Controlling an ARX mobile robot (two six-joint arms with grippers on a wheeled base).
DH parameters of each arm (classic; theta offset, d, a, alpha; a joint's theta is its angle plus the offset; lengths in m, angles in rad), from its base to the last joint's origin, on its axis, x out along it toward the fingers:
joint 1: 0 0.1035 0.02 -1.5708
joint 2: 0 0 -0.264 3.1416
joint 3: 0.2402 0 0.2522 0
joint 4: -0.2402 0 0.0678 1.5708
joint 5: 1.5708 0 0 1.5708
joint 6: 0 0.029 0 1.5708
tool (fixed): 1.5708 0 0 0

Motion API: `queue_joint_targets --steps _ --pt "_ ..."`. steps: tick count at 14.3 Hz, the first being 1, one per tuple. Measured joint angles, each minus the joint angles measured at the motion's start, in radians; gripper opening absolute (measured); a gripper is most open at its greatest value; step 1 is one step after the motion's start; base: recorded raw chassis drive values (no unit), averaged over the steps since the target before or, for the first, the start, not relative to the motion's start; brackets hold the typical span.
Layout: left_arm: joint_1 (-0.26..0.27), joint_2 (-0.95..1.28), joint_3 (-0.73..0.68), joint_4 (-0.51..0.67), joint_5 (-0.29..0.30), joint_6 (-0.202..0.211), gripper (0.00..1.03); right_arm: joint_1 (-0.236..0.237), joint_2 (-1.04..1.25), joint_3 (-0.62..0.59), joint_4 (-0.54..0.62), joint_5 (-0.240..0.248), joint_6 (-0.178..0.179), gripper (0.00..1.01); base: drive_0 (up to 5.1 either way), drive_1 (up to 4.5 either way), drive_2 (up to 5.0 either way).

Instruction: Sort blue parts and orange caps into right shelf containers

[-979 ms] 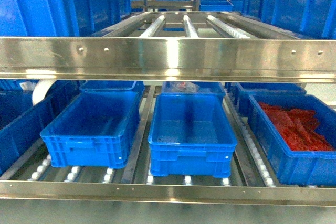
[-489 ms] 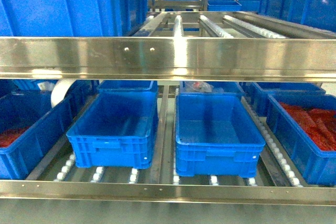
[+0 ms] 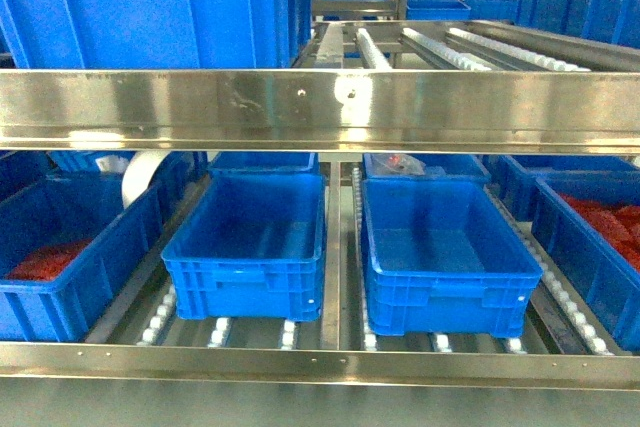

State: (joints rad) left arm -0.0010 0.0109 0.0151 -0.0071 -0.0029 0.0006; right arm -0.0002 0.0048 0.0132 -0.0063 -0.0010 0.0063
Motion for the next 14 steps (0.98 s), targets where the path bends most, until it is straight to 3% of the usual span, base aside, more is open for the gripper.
queue_joint_targets --steps 14 --pt "0.000 0.000 0.000 0.002 0.001 0.000 0.44 0.000 0.000 0.000 0.002 0.000 0.000 0.44 0.0 0.00 0.0"
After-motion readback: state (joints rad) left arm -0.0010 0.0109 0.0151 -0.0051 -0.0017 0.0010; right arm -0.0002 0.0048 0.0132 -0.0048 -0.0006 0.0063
